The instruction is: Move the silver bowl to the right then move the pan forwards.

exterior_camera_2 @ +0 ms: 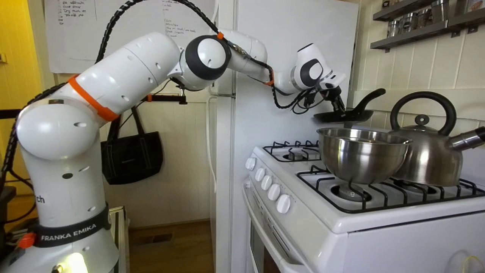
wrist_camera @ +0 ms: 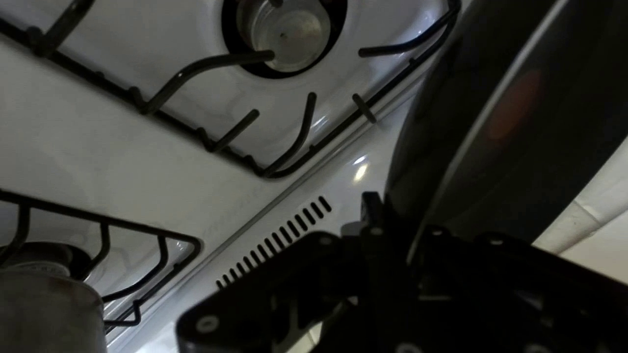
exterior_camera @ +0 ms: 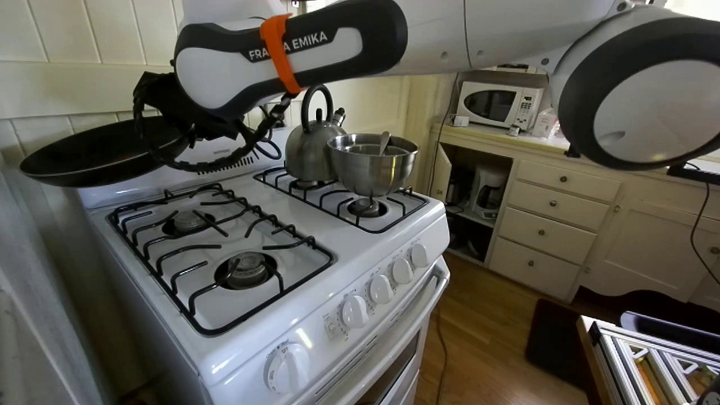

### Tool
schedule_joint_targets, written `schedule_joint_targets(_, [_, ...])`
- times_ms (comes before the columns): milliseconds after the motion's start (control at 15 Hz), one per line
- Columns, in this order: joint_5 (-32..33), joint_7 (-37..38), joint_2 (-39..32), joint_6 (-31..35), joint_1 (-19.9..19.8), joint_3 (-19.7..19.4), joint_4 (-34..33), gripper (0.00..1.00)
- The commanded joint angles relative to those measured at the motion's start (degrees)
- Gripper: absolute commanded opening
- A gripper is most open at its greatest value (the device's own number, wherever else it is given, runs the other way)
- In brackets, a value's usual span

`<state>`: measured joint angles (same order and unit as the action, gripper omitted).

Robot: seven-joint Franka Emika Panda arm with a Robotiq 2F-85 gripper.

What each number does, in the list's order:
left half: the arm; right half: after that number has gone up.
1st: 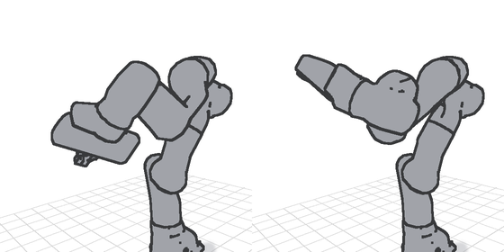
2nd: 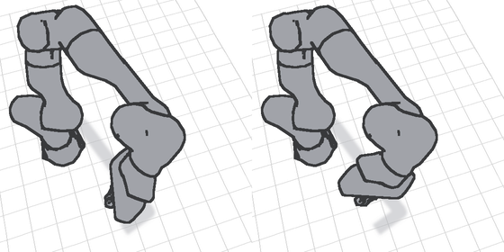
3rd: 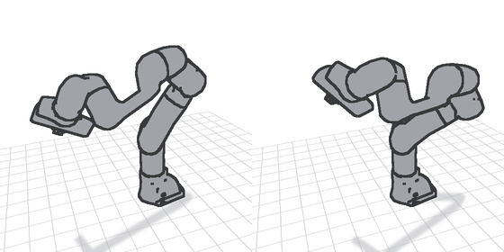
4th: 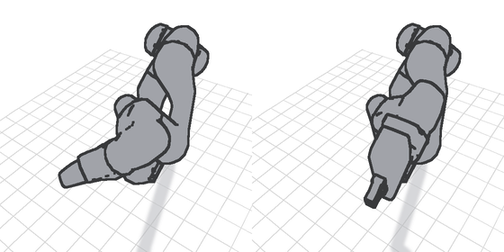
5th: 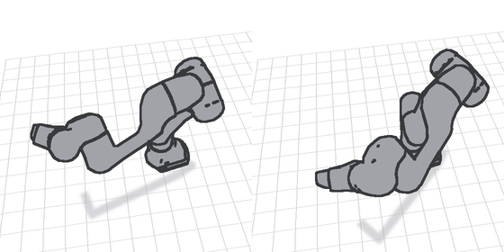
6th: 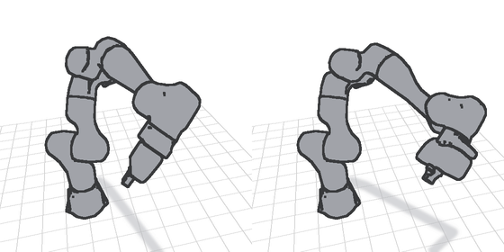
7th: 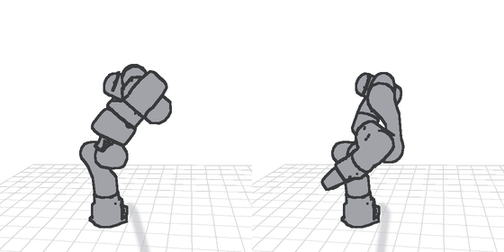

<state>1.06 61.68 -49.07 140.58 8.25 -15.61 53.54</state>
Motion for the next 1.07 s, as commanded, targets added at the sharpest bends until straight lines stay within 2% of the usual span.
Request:
schedule_joint_targets(0, [1.28, 1.96, 9.90, 4.60, 2.24, -2.52, 13.64, 0.02])
schedule_joint_targets(133, [1.50, 4.09, 12.72, 8.36, 3.38, -4.27, 18.54, 0.02])
schedule_joint_targets(333, [5.74, 16.00, 16.42, 14.22, 6.37, -8.26, 25.94, 0.02])
schedule_joint_targets(533, [7.43, 27.48, 19.07, 18.49, 15.35, -19.66, 34.26, 0.02])
schedule_joint_targets(867, [11.91, 46.01, 19.59, 22.34, 34.16, -41.66, 46.08, 0.02])
schedule_joint_targets(1000, [16.23, 53.34, 19.52, 23.01, 42.15, -49.55, 50.89, 0.02])
